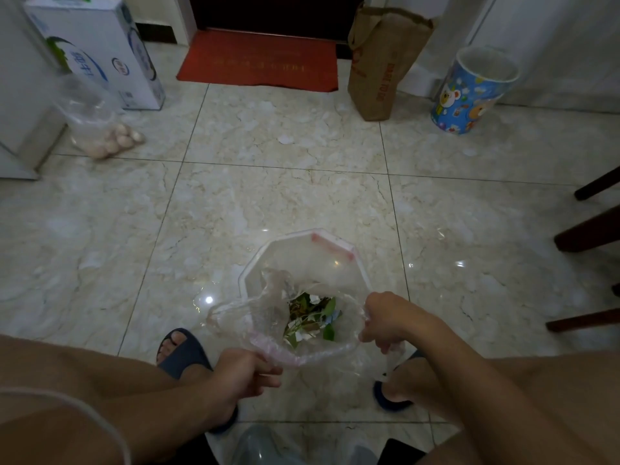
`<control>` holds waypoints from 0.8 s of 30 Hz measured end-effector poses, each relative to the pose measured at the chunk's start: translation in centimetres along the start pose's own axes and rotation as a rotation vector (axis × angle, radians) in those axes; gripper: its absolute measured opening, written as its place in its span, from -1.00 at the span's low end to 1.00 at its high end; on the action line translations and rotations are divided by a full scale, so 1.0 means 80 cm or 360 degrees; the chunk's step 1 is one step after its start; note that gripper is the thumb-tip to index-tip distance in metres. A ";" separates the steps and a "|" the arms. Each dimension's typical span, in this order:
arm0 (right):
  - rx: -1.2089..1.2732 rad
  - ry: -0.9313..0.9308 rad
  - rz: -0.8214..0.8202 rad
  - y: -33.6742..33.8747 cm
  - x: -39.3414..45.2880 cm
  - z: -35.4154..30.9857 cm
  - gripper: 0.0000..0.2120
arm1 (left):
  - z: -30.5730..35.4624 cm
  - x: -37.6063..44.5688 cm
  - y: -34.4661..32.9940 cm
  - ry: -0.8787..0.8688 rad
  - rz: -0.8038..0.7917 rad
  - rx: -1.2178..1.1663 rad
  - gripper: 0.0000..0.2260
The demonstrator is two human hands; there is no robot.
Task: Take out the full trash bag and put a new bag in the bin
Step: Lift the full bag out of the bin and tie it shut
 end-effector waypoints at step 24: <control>0.0187 0.0045 -0.0024 0.011 -0.002 0.003 -0.88 | 0.010 -0.048 -0.001 -0.0005 -0.0018 0.0283 -0.84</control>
Point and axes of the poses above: each hand's wrist, its own x-axis towards the middle knuckle, its own y-axis out of the back of the hand, z = x × y, the point moved 4 cm from there along x, towards the middle knuckle, and after that the axes turned 6 degrees about -x, right-handed, at the moved point
